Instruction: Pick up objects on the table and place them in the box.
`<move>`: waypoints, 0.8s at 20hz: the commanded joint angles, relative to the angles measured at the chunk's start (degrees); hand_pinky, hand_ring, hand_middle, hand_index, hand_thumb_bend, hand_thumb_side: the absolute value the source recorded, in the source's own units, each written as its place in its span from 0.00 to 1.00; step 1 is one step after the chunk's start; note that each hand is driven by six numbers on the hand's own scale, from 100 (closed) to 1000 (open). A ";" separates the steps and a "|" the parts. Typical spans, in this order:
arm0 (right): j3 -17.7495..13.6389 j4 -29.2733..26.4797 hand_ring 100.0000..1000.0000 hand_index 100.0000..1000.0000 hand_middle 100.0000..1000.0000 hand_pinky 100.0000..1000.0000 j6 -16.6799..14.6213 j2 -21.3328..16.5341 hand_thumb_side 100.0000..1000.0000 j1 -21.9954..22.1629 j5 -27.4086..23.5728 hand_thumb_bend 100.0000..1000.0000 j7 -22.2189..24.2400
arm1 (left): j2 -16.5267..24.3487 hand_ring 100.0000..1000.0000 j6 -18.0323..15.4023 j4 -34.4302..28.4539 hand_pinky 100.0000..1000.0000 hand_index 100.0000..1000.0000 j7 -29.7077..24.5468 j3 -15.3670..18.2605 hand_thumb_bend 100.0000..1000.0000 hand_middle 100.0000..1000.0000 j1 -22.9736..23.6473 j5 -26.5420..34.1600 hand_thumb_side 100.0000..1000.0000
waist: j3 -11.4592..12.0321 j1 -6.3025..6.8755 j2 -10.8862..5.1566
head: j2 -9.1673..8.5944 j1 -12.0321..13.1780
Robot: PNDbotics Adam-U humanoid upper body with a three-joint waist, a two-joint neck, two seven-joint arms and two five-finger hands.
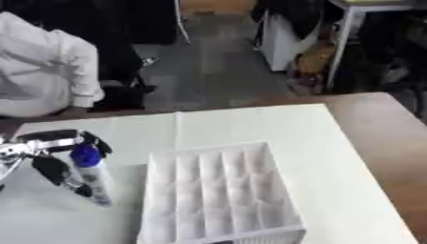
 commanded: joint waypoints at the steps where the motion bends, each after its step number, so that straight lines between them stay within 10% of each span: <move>1: -0.15 -0.90 0.41 0.50 0.35 0.29 0.01 -0.62 0.67 -0.81 -0.27 0.03 0.25 | 0.73 0.32 0.02 -0.05 0.17 0.71 3.02 0.61 0.75 0.51 -0.93 -0.28 0.47 | -0.13 -0.16 -0.53 | -0.79 0.38; 8: -0.12 -0.90 0.41 0.50 0.35 0.29 0.07 -0.54 0.67 -0.98 -0.50 0.03 0.57 | 0.09 0.03 -0.40 1.11 0.00 0.51 10.31 0.70 0.41 0.28 -0.58 0.80 0.66 | -0.26 -0.17 -0.43 | -0.70 0.32; 16: -0.13 -0.90 0.41 0.50 0.35 0.29 0.08 -0.53 0.67 -0.99 -0.63 0.03 0.76 | -0.16 0.00 -0.94 1.67 0.00 0.39 13.19 0.56 0.15 0.01 -0.35 0.32 0.86 | -0.28 -0.19 -0.39 | -0.57 0.29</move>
